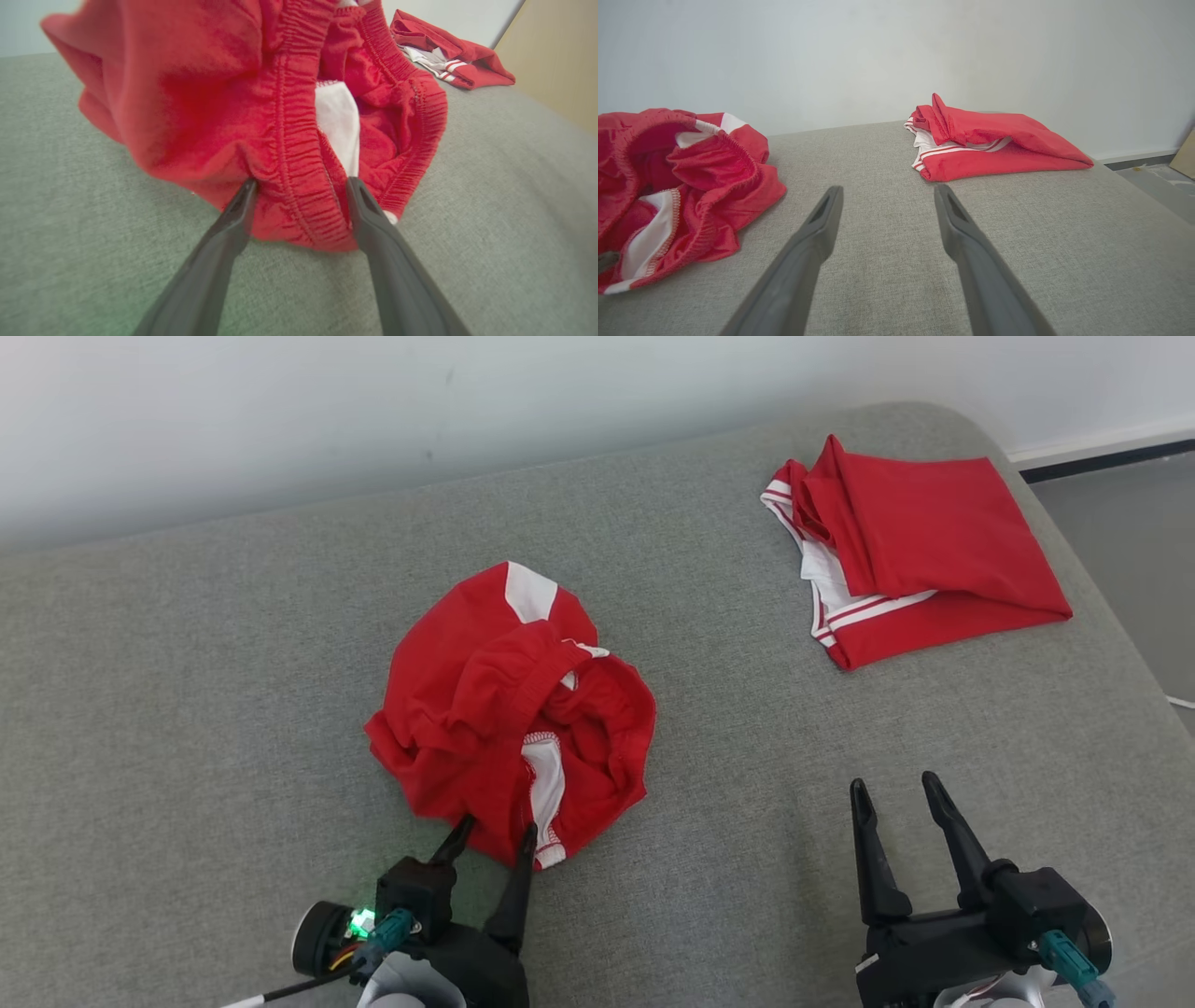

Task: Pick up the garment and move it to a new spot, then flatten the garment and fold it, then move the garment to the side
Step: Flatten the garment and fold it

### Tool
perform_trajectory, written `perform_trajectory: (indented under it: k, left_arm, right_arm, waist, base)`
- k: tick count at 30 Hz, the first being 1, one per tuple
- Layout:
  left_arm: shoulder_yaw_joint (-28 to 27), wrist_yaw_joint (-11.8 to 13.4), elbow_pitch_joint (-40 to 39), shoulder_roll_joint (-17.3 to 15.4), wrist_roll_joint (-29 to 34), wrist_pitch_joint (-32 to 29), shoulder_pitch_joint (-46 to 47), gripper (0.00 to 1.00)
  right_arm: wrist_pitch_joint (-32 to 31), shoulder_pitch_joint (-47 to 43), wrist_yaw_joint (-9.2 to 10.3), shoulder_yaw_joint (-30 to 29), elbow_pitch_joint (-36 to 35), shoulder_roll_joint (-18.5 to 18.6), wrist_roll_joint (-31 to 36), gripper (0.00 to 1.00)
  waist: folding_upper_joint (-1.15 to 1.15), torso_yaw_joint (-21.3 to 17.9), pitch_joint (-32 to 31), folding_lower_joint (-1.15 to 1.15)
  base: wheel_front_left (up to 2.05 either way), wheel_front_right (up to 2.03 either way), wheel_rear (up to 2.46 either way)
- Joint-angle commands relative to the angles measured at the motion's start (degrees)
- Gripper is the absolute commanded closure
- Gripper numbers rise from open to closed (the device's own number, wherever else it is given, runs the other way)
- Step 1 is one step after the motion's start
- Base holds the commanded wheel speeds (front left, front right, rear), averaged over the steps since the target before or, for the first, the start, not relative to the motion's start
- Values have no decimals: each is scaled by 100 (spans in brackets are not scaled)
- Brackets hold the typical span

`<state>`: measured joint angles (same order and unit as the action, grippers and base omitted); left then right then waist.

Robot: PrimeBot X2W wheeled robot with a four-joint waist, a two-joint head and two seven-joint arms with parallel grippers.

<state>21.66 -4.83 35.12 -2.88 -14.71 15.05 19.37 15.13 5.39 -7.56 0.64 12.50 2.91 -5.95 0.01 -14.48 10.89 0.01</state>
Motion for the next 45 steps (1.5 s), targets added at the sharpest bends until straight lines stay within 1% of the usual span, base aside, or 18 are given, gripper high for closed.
perform_trajectory:
  k: [1, 3, 5, 9, 10, 13, 16, 17, 22, 24, 25, 28, 32, 33, 34, 35, 41, 45]
  left_arm:
    - [6, 28, 3, -1, -94, 16, 108, 100]
    - [64, 16, 17, -4, -126, 16, 137, 100]
    - [137, -17, -129, -3, -250, 16, 198, 100]
    - [442, -97, -625, -3, -577, 16, 252, 100]
    - [648, 97, -1878, -5, -1006, 17, 138, 100]
    - [395, 207, -2171, -20, -954, 17, -141, 100]
    - [57, 319, -2380, -158, -946, 17, -559, 100]
    - [57, 319, -2380, -158, -946, 17, -559, 100]
    - [-524, 380, -2290, -390, -1099, 17, -1375, 100]
    - [-714, 403, -2116, -496, -1006, 17, -1580, 100]
    - [-835, 400, -1996, -475, -1075, 17, -1674, 100]
    - [-1156, 333, -1734, -475, -1007, 17, -1780, 100]
    - [-1497, 186, -1503, -389, -877, 17, -1668, 100]
    - [-1540, 161, -1435, -377, -816, 17, -1641, 81]
    - [-1556, 121, -1367, -370, -740, 17, -1616, 20]
    - [-1589, 98, -1356, -345, -692, 17, -1576, 0]
    - [-1840, 25, -1426, -198, -515, 17, -1905, 0]
    - [-1896, -48, -1848, -113, -367, 17, -2181, 0]
  right_arm:
    - [-2, 16, 12, -14, 11, -8, 0, 0]
    - [-2, 0, 12, -45, 9, -7, 18, 0]
    - [-3, -33, 12, -66, 0, -9, 36, 0]
    - [-3, -89, 12, -120, 7, -8, 48, 0]
    - [-3, -249, 12, -246, 34, -7, 69, 0]
    - [-3, -305, 12, -247, 35, -9, 81, 0]
    - [-3, -349, 12, -245, 43, -5, 89, 0]
    - [-3, -349, 12, -245, 43, -5, 89, 0]
    - [-3, -382, 12, -208, 53, -7, 125, 0]
    - [-3, -390, 12, -202, 57, -4, 137, 0]
    - [-2, -390, 12, -203, 62, -6, 134, 0]
    - [-3, -393, 12, -201, 74, -6, 160, 0]
    - [-3, -404, 12, -202, 101, -6, 185, 0]
    - [-3, -408, 12, -205, 108, -6, 188, 0]
    - [-3, -414, 12, -203, 117, -5, 188, 0]
    - [-3, -424, 12, -199, 122, -6, 186, 0]
    - [-2, -486, 12, -170, 111, -7, 100, 0]
    - [-2, -490, 12, -210, 83, -6, 69, 0]
  waist:
    - [-1, -19, 0, -1]
    - [-1, 4, -35, -1]
    - [-1, 52, -83, -1]
    - [-1, 248, -205, -1]
    - [-1, 923, -457, -1]
    - [-1, 1174, -545, -1]
    - [-1, 1355, -608, -1]
    - [-1, 1355, -608, -1]
    - [-1, 1513, -639, -1]
    - [-1, 1528, -632, -1]
    - [-1, 1534, -627, -1]
    - [-1, 1531, -617, -1]
    - [-1, 1523, -624, -1]
    - [-1, 1521, -631, -1]
    - [-1, 1519, -642, -1]
    - [-1, 1518, -656, -1]
    - [-1, 1512, -733, -1]
    - [-1, 1537, -691, -1]
  base:
    - [0, 0, 0]
    - [0, 0, 0]
    - [0, 0, 0]
    - [0, 0, 0]
    - [0, 0, 0]
    - [0, 0, 0]
    - [0, 0, 0]
    - [0, 0, 0]
    - [0, 0, 0]
    - [0, 0, 0]
    - [0, 0, 0]
    - [0, 0, 0]
    - [0, 0, 0]
    - [0, 0, 0]
    - [0, 0, 0]
    - [0, 0, 0]
    - [0, 0, 0]
    - [0, 0, 0]
